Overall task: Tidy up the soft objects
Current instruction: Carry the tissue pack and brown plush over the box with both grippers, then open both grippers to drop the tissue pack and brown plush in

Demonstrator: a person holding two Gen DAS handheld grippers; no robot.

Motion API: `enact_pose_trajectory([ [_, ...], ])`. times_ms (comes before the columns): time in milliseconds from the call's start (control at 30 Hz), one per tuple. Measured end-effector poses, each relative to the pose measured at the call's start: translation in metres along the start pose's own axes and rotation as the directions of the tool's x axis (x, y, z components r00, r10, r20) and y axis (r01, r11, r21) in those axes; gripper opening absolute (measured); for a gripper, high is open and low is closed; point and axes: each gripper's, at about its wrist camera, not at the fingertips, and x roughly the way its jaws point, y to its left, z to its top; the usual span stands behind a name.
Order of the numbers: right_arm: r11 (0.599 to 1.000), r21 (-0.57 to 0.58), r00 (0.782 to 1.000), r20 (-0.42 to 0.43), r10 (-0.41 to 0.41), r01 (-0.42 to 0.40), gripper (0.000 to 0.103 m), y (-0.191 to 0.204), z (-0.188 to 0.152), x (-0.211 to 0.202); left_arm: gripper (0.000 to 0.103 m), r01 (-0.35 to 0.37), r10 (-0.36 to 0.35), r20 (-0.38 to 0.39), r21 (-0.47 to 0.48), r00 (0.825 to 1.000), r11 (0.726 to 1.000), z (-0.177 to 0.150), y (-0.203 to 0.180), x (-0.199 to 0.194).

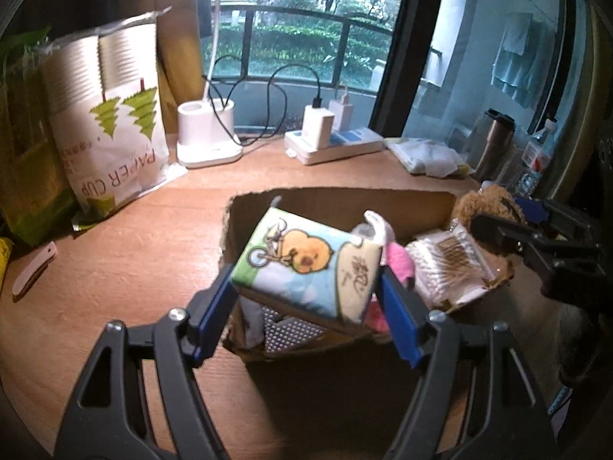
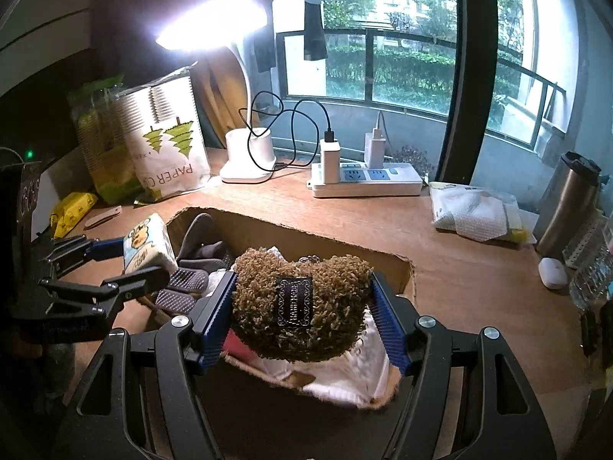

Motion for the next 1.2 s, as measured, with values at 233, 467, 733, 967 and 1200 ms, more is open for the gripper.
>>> enact_pose_trajectory([
  [233, 1.000, 0.014, 1.000, -0.018, 0.015, -0.015, 0.070, -0.003, 0.008, 0.026, 0.074, 0.014, -0.014, -0.013, 0.014, 1.000, 1.000, 0.000, 0.002, 0.011],
  [467, 0.999, 0.035, 1.000, -0.022, 0.014, -0.013, 0.077, -0.007, 0.013, 0.045, 0.084, 0.050, -0.050, -0.014, 0.016, 0.999, 0.999, 0.002, 0.000, 0.016],
  [733, 0.999, 0.029, 1.000, -0.016, 0.015, -0.015, 0.087, -0.006, 0.013, 0.047, 0.086, 0.055, -0.055, -0.004, 0.009, 0.998, 0.998, 0.003, 0.000, 0.014],
  [967, 1.000, 0.023, 1.000, -0.010, 0.011, -0.011, 0.087, -0.003, 0.008, 0.035, 0.086, 0.049, -0.049, 0.015, 0.014, 0.999, 0.999, 0.002, -0.004, 0.001],
  [1200, 1.000, 0.021, 1.000, 0.007, -0.001, 0.001, 0.087, 0.002, 0.001, 0.015, 0.086, 0.045, -0.046, 0.040, 0.027, 0.998, 0.999, -0.003, -0.011, -0.015],
])
